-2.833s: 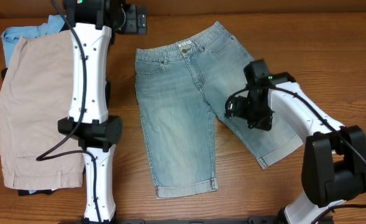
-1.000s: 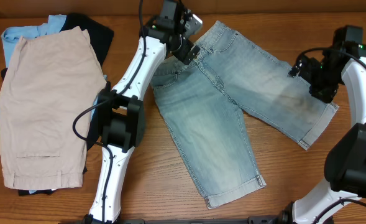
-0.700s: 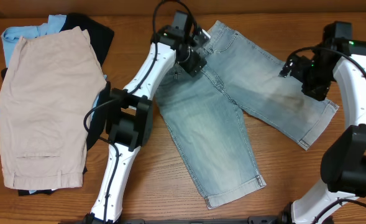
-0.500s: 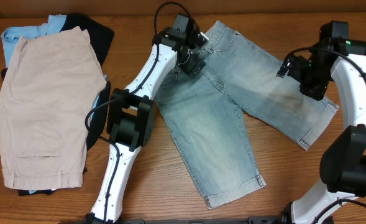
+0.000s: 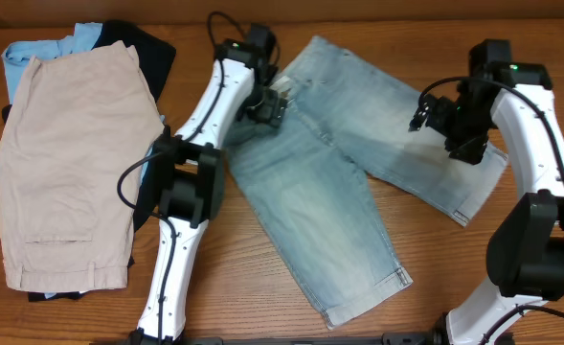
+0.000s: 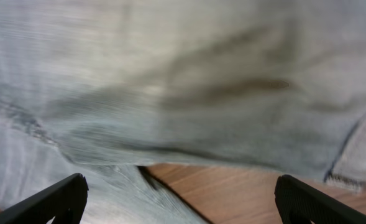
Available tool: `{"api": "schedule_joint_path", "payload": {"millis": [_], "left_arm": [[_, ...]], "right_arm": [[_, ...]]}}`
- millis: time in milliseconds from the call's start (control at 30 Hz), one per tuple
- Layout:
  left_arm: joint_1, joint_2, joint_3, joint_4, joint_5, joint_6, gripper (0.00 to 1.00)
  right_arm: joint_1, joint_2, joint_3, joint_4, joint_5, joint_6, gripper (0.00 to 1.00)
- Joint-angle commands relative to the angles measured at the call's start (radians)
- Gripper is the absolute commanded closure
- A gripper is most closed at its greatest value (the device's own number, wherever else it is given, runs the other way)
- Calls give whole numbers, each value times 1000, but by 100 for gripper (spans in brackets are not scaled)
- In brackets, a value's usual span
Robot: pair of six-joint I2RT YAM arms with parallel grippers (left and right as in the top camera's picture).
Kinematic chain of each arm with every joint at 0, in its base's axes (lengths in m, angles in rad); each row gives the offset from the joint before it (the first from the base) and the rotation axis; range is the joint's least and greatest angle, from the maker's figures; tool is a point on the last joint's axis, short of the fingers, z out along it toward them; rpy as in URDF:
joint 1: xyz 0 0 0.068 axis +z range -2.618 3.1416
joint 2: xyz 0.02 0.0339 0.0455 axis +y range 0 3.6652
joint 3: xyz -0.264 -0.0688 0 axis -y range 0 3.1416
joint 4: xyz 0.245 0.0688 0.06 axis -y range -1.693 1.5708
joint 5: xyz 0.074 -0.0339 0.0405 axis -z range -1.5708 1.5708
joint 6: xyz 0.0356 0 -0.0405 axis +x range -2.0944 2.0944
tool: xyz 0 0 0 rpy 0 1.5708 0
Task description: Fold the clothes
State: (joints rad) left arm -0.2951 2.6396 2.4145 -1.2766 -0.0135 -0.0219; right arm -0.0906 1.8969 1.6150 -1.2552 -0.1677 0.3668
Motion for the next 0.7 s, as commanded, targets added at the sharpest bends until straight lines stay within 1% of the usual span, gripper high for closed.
{"api": "schedule_joint_path", "payload": {"millis": [0, 167, 267, 467, 667], "left_arm": [[66, 144, -71, -125, -51, -100, 0], [74, 144, -71, -248, 27, -116, 0], [74, 144, -71, -299, 31, -113, 1], [92, 129, -49, -254, 33, -125, 0], [131, 42, 27, -243, 32, -124, 0]], "right_arm": [[37, -25, -40, -16, 9, 39, 0], [120, -25, -136, -27, 9, 63, 0], [196, -25, -235, -6, 10, 109, 0], [325, -49, -374, 58, 19, 186, 0], [428, -128, -463, 65, 66, 285, 0]]}}
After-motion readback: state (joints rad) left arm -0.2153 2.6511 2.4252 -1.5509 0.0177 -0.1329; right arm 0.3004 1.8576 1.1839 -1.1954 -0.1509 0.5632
